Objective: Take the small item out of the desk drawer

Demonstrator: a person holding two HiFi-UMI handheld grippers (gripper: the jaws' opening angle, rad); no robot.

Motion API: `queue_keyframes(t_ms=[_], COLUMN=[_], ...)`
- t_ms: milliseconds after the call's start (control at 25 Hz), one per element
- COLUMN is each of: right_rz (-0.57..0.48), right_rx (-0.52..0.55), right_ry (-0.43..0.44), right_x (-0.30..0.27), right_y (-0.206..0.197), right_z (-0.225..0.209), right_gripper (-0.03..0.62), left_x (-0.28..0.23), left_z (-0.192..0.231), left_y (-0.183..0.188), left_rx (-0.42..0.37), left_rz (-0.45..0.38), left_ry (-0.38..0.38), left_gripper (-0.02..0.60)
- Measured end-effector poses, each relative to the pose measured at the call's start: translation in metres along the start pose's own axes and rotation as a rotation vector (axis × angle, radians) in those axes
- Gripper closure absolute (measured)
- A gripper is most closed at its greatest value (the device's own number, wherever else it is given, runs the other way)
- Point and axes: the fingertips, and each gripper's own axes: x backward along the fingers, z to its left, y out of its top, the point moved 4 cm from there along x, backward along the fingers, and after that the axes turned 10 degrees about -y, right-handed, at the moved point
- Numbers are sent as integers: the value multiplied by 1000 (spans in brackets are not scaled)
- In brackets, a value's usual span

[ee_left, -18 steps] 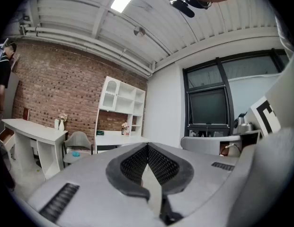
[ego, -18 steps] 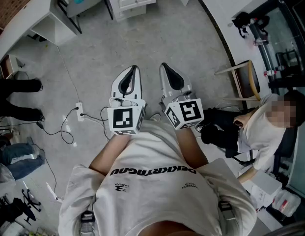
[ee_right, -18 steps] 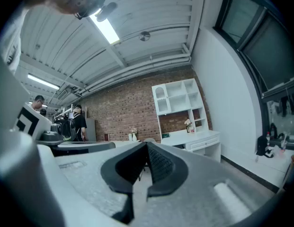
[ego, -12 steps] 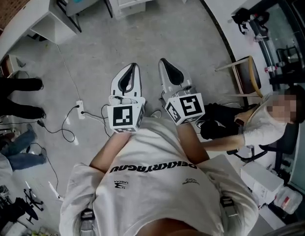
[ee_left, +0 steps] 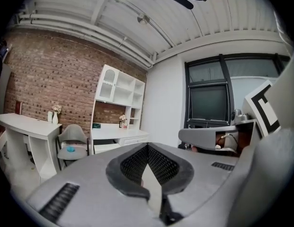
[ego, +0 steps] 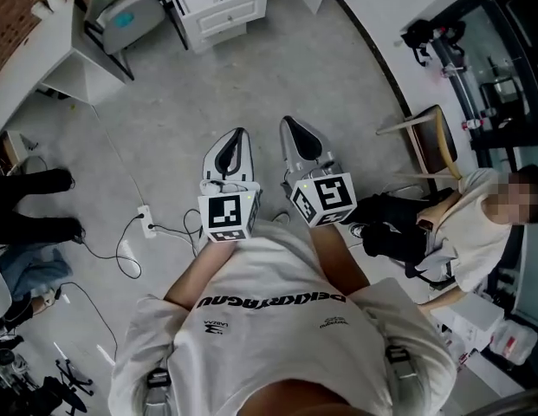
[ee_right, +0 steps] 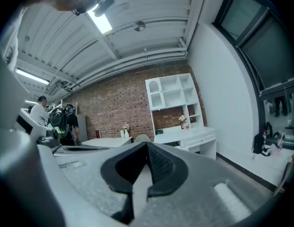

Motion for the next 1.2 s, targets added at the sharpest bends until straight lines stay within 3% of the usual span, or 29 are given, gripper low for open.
queue_keyframes(t_ms=[320, 640, 880, 1200], right_rz=[-11, -13, 3, 37], right_rx=[8, 10, 8, -17], right_ry=[-33, -90, -122, -120], right_x=[-147, -260, -316, -377], right_y=[32, 55, 58, 43], right_z=[34, 60, 70, 52], right_gripper=[594, 594, 594, 594], left_x=[-83, -141, -168, -224], left_z=[132, 228, 279, 315], left_y=[56, 89, 93, 76], left_rx=[-23, -33, -21, -18], left_rz=[-7, 10, 43, 98], left_ry=[-40, -103, -127, -133], left_gripper=[583, 584, 584, 583])
